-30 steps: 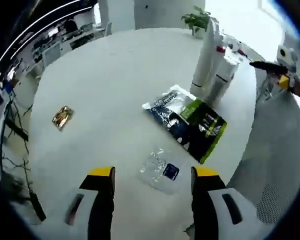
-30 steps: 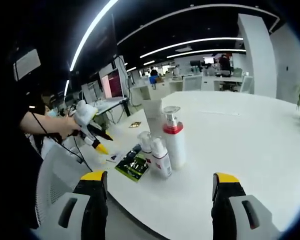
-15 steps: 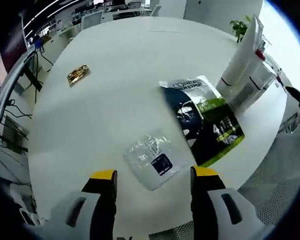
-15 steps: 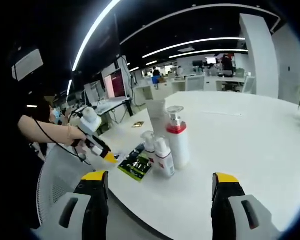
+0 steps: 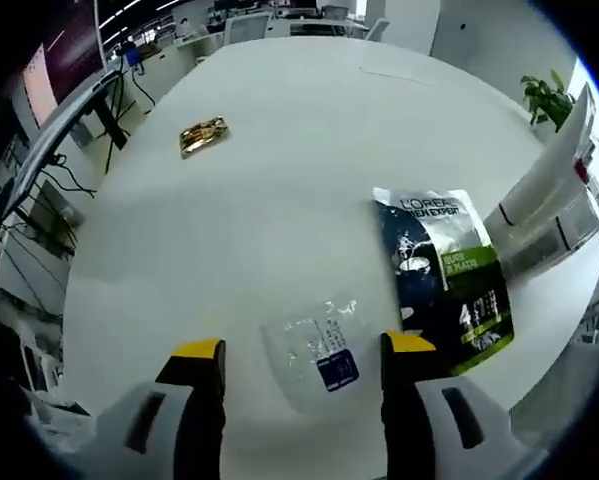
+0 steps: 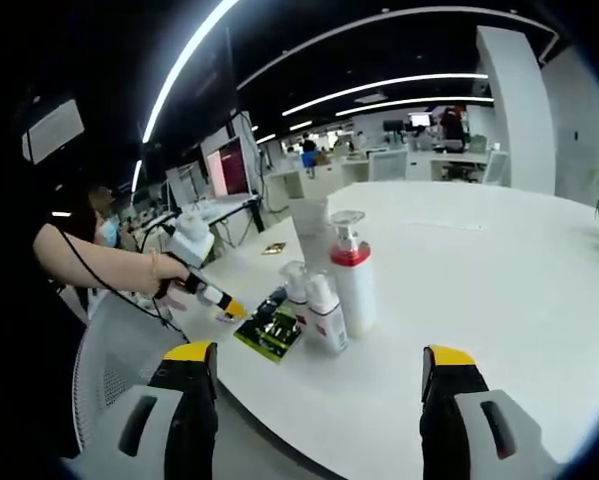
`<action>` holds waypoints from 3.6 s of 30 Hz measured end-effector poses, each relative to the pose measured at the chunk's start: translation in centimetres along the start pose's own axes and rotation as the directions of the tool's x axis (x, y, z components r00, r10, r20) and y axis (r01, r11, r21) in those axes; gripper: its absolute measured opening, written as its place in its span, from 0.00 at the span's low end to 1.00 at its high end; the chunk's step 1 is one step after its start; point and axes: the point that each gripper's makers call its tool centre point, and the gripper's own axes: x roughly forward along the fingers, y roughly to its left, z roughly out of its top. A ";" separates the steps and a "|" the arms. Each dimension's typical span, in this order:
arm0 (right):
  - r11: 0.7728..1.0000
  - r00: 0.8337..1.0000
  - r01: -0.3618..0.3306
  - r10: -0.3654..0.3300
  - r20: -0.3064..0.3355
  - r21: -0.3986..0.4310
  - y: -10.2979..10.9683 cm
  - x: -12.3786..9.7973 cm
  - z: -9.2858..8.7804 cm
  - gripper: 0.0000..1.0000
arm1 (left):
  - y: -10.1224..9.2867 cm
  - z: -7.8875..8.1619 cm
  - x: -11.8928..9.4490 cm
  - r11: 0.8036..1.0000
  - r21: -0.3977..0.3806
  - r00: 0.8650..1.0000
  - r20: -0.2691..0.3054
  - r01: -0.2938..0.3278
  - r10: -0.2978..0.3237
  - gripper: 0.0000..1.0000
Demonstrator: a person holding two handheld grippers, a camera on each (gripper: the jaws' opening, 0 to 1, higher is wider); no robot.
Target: Arrange the skincare products in the storage area until every visible bottle or jar stands upright without overlapping.
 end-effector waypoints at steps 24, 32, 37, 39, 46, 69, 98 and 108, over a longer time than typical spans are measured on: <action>1.000 1.000 0.006 -0.006 0.015 0.010 -0.3 -0.1 0.3 0.86 | 1.0 0.2 -1.1 0.971 0.201 0.990 0.016 0.132 -0.138 0.34; 1.000 1.000 0.004 -0.004 0.018 0.005 -0.3 -0.1 0.3 0.86 | 1.2 3.5 -4.0 0.892 0.427 0.981 0.045 0.150 -0.186 0.31; 1.000 1.000 0.004 -0.004 0.020 0.003 -0.3 -0.1 0.3 0.86 | 0.2 4.5 -5.0 0.832 0.523 0.969 0.039 0.187 -0.243 0.31; 1.000 1.000 0.005 -0.005 0.021 0.002 -0.3 -0.1 0.3 0.86 | -0.2 4.3 -5.2 0.745 0.642 0.969 0.013 0.181 -0.246 0.31; 1.000 1.000 0.005 -0.005 0.020 -0.002 -0.3 -0.1 0.2 0.86 | -2.7 2.7 -5.2 0.479 0.836 0.939 -0.117 0.269 -0.322 0.32; 0.999 0.999 0.030 -0.030 -0.015 0.013 -0.5 0.0 -0.3 0.86 | -4.4 -1.1 -1.0 0.147 0.852 0.850 -0.453 0.502 -0.269 0.32; 0.998 0.998 0.054 -0.054 -0.023 0.022 -1.0 0.1 -0.3 0.85 | -4.4 -1.1 -0.1 0.154 0.858 0.857 -0.443 0.491 -0.263 0.43; 0.999 0.999 0.049 -0.049 -0.019 0.018 -0.8 0.0 -0.3 0.85 | -4.7 0.7 -1.7 0.310 0.826 0.862 -0.357 0.471 -0.359 0.51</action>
